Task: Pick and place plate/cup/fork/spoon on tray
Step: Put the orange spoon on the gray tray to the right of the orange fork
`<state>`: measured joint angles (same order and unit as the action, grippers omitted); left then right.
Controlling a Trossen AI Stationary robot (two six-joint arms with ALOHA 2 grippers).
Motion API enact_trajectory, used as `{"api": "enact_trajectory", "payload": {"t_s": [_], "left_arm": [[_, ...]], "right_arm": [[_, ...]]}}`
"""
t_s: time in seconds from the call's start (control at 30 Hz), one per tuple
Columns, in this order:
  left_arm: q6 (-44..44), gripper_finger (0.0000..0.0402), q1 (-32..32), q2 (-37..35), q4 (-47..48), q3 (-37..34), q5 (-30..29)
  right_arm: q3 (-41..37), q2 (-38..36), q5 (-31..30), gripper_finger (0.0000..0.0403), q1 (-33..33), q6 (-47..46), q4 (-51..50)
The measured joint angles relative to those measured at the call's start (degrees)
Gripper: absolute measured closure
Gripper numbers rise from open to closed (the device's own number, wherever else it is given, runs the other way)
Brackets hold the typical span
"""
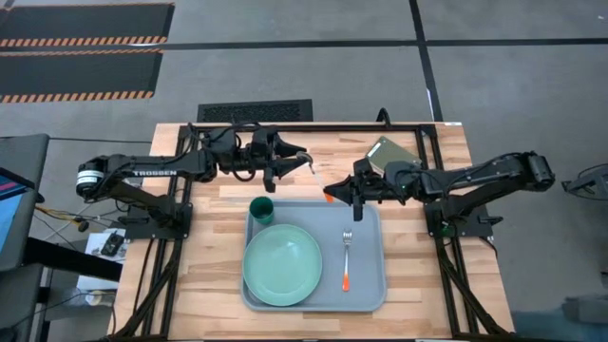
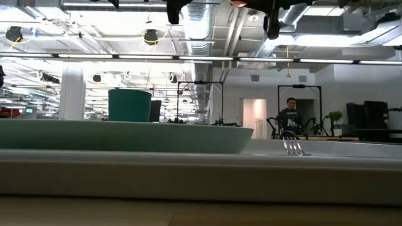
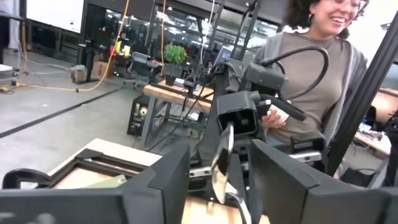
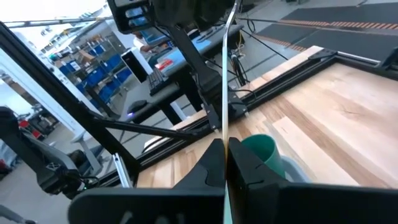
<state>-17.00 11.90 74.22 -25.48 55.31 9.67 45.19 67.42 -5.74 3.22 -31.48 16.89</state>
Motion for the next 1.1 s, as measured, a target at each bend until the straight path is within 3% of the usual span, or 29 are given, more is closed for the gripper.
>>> {"api": "enact_trajectory", "payload": {"t_s": [0.53,0.73,1.1], "left_arm": [[2.9,0.0394,0.0,0.0,0.8,0.0,-2.5],[3.0,0.0399,0.0,0.0,1.9,0.0,-4.6],[1.1,0.0401,0.0,2.1,4.7,0.1,-5.3]], "right_arm": [[0.0,0.2,-0.1,0.0388,0.0,-0.2,0.0],[0.0,-1.5,0.0,0.0349,-1.2,-0.5,-4.1],[2.6,-19.3,-2.6,0.0294,-2.6,-0.1,-28.5]]}}
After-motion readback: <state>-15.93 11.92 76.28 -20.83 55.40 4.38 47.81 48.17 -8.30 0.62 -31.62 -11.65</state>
